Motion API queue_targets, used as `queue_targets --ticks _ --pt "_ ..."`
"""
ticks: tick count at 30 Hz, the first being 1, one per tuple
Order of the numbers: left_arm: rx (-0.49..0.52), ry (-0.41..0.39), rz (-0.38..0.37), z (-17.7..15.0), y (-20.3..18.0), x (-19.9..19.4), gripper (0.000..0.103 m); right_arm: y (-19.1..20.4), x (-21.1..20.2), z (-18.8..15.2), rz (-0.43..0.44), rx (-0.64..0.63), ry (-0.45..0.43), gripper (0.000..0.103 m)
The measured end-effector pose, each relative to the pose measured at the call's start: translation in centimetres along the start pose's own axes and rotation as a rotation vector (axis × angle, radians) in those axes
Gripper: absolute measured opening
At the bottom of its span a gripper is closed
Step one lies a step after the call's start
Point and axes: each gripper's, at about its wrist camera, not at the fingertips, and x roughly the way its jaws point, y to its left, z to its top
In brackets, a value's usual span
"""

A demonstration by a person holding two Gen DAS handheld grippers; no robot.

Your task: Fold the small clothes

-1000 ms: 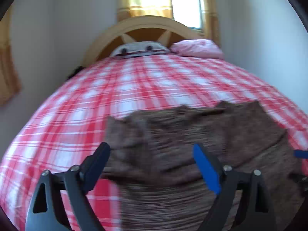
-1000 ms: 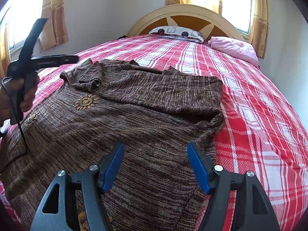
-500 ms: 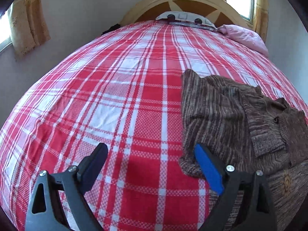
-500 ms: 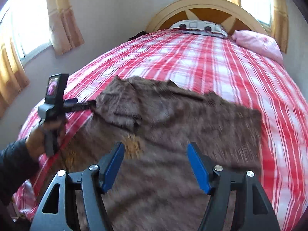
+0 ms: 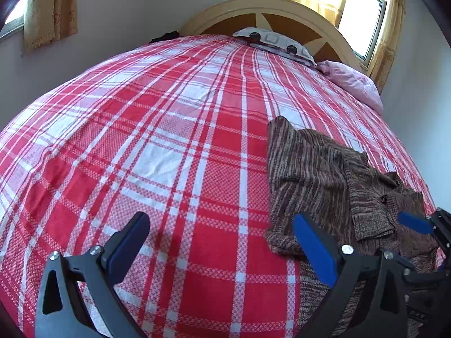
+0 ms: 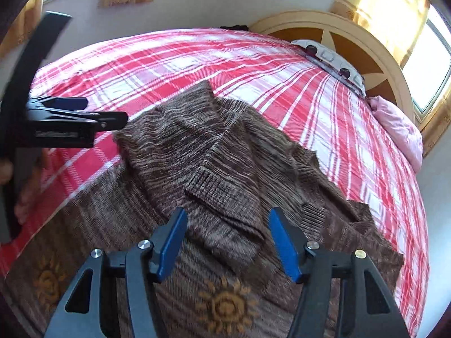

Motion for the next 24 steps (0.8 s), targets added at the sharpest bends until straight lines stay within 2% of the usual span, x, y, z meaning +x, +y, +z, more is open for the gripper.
queue_targets --ticks 2,4,6,7,8,10,11,15,24 --pt "0.0 0.002 -0.002 -0.1 0.0 0.0 0.103 -0.1 1.1 0.1 0.023 0.009 0.012 0.061" --pt "0.005 0.002 0.0 -0.1 -0.1 0.0 0.103 -0.2 1.8 0.2 0.009 0.012 0.014 0.061" --pt "0.01 0.003 0.0 -0.1 -0.3 0.0 0.103 -0.7 2.3 0.2 0.027 0.046 0.01 0.045" --pt "0.011 0.003 -0.001 -0.1 -0.2 0.1 0.103 -1.3 2.3 0.1 0.047 0.077 -0.001 0.026" --pt "0.009 0.004 -0.003 -0.1 -0.1 0.1 0.103 -1.6 2.2 0.2 0.053 0.101 -0.013 0.017" --pt "0.012 0.005 0.0 -0.1 -0.1 0.2 0.103 -2.6 1.6 0.1 0.065 0.148 -0.045 0.012" --pt "0.015 0.006 0.002 -0.1 -0.2 0.2 0.103 -3.0 1.5 0.1 0.06 0.162 -0.052 0.006" --pt "0.042 -0.002 0.017 -0.2 -0.7 0.2 0.103 -5.1 1.2 0.3 0.08 0.238 -0.065 0.003" --pt "0.043 -0.014 0.014 -0.3 -0.6 -0.1 0.103 -8.7 -0.5 0.4 0.043 0.309 -0.094 0.001"
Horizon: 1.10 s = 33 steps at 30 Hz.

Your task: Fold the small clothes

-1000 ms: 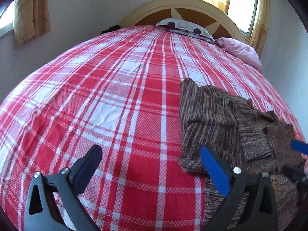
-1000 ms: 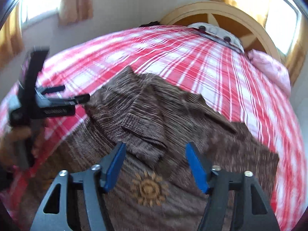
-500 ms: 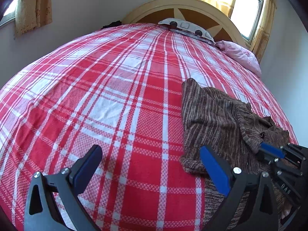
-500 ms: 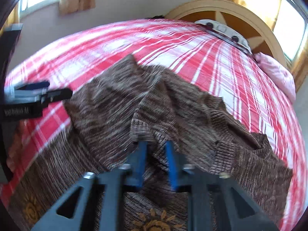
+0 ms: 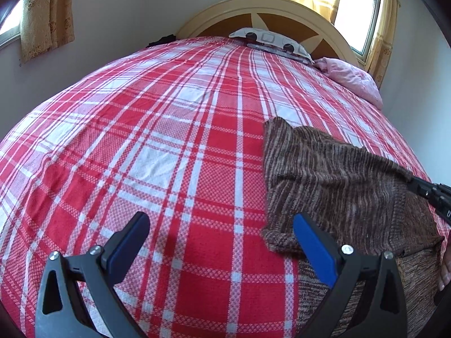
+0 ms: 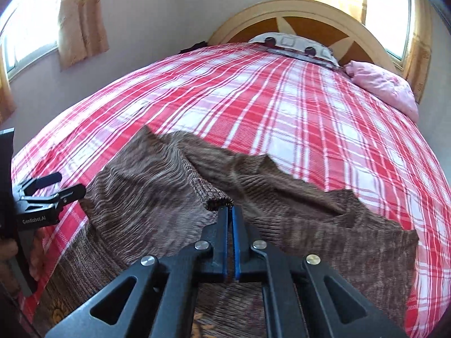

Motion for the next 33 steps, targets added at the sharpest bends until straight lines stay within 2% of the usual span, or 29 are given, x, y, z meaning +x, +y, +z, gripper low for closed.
queue_targets --ticks 6,9,11,12,14,15,17,19,24,25,26,27,33 --pt "0.002 -0.003 -0.004 0.0 0.0 -0.1 0.103 -3.4 -1.3 0.6 0.001 0.084 -0.008 0.0" --pt "-0.003 -0.004 -0.007 0.0 0.0 -0.2 0.103 -4.8 -0.7 0.5 0.133 0.178 0.043 0.0" --pt "-0.014 -0.009 -0.011 0.0 0.1 -0.3 0.103 -4.5 0.0 -0.1 0.189 0.204 0.089 0.003" --pt "-0.018 -0.013 -0.014 0.0 0.1 -0.4 0.103 -4.0 0.4 -0.5 0.217 0.209 0.124 0.007" --pt "-0.02 -0.022 -0.007 0.0 0.2 -0.5 0.103 -2.2 1.0 -1.5 0.244 0.178 0.173 0.047" --pt "-0.016 -0.037 0.0 0.0 0.1 -0.8 0.103 -1.6 1.2 -1.9 0.241 0.169 0.176 0.049" --pt "0.001 -0.066 0.004 -0.1 -0.2 -1.4 0.103 -1.0 1.8 -2.5 0.26 0.191 0.198 0.049" --pt "0.021 -0.1 0.009 -0.2 -0.6 -2.1 0.103 -1.2 2.6 -2.9 0.242 0.251 0.213 0.049" --pt "0.05 -0.085 0.022 -0.1 -1.0 -1.6 0.103 -1.5 4.2 -3.3 0.248 0.339 0.194 0.049" --pt "0.046 -0.082 0.017 -0.1 -1.0 -1.5 0.103 -1.3 4.3 -3.2 0.241 0.345 0.185 0.043" --pt "0.039 -0.078 0.009 -0.1 -0.8 -1.5 0.103 -1.1 4.3 -3.1 0.241 0.347 0.182 0.015" --pt "0.033 -0.074 0.002 -0.1 -0.7 -1.4 0.103 -1.1 4.3 -3.0 0.249 0.349 0.179 0.003" --pt "0.005 -0.065 -0.03 -0.2 -0.3 -1.3 0.103 -0.5 0.9 -1.9 0.226 0.267 0.074 0.003"
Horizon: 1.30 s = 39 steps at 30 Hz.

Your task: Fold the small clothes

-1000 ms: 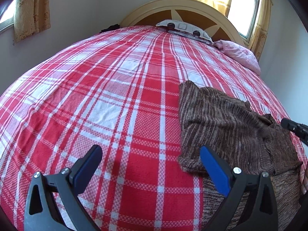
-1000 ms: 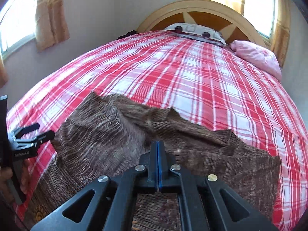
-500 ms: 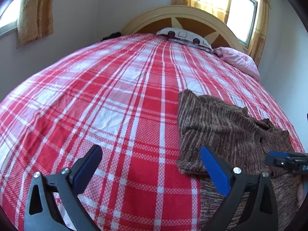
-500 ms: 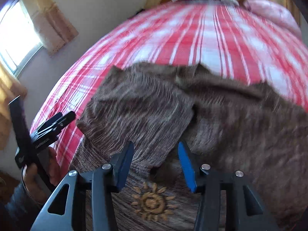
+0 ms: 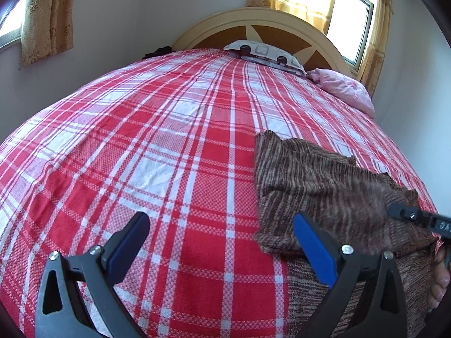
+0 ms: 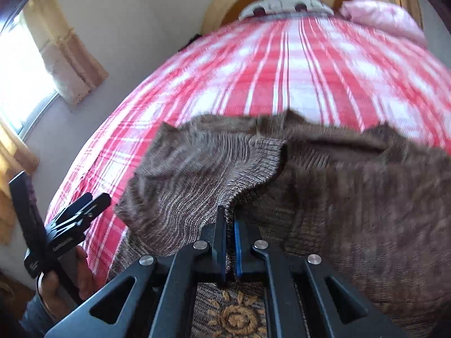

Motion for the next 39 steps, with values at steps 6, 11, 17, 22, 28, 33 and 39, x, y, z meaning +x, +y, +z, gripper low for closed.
queue_targets --ticks 6,11,17,22,28,33,39 --pt "0.02 0.0 0.002 -0.1 -0.4 0.0 0.103 0.1 -4.2 1.7 -0.083 -0.077 -0.071 0.003" --pt "0.027 0.016 0.003 -0.1 -0.6 0.3 0.103 -1.7 -5.1 1.6 -0.134 -0.09 -0.046 0.003" --pt "0.038 -0.005 0.025 0.0 -0.8 -0.1 0.103 -4.7 -1.7 -0.7 -0.164 -0.057 0.099 0.008" --pt "0.038 -0.084 -0.064 0.7 -2.2 -1.9 0.103 -7.4 -3.5 -0.7 -0.071 0.046 0.021 0.044" --pt "0.235 0.094 0.005 0.6 -6.8 2.9 0.103 -11.0 -2.1 1.4 0.072 0.265 0.021 0.044" --pt "0.203 0.195 0.017 0.2 -6.2 4.7 0.103 -10.7 0.3 2.1 0.026 0.263 0.059 0.009" --pt "0.235 0.181 0.044 -0.2 -7.0 4.5 0.103 -6.3 -3.5 3.3 -0.274 -0.011 -0.156 0.005"
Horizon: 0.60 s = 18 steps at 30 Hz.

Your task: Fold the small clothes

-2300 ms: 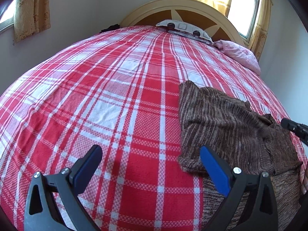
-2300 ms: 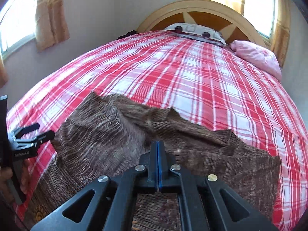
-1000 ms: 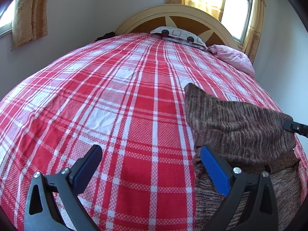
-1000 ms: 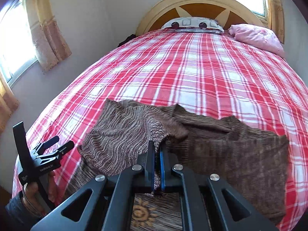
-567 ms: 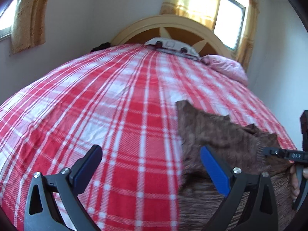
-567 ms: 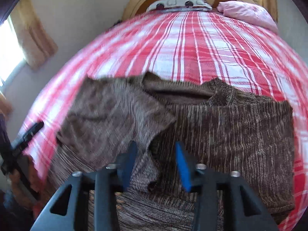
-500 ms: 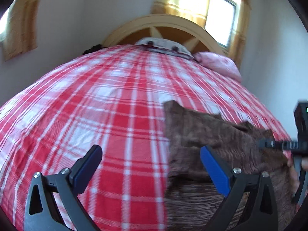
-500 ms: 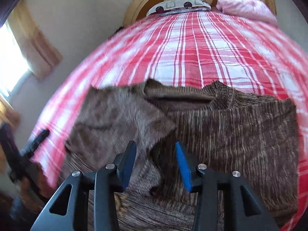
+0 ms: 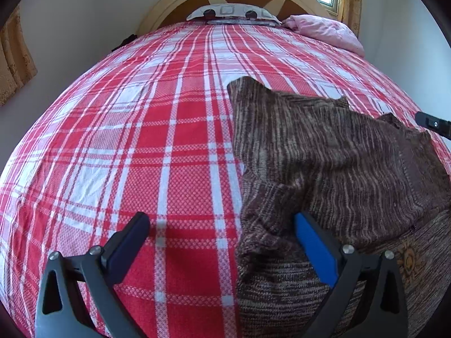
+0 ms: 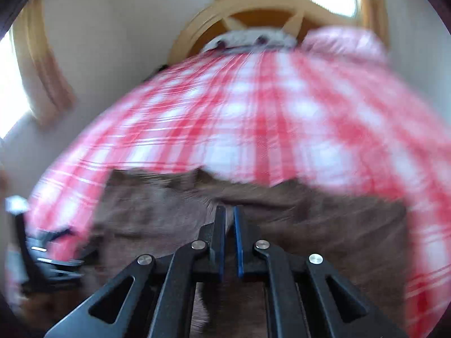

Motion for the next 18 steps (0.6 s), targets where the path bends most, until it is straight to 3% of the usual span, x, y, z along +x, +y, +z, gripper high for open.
queue_targets --ticks 2,6,9,11,14,15,18 --pt "-0.009 0.006 -0.01 0.0 0.4 0.1 0.103 -0.8 0.5 0.0 -0.02 0.015 0.031 0.006" --pt "-0.02 0.007 -0.023 0.0 0.6 0.2 0.103 -2.3 -0.1 -1.3 0.086 0.096 0.062 0.006" --pt "-0.02 0.008 -0.025 0.0 0.5 0.2 0.103 -0.4 -2.0 -3.1 0.21 0.035 0.045 0.006" --pt "-0.021 0.016 -0.028 0.0 0.5 0.3 0.103 1.8 -1.9 -4.5 0.254 -0.06 0.106 0.006" --pt "-0.011 0.027 -0.03 -0.5 0.5 -0.1 0.103 3.9 0.4 -7.3 0.182 -0.182 0.267 0.007" --pt "-0.008 0.027 -0.032 -0.8 0.5 -0.3 0.103 4.0 -0.1 -7.5 0.174 -0.21 0.216 0.009" --pt "-0.032 0.019 -0.026 -2.0 1.1 -1.6 0.103 3.1 -1.4 -7.6 0.152 -0.184 0.193 0.031"
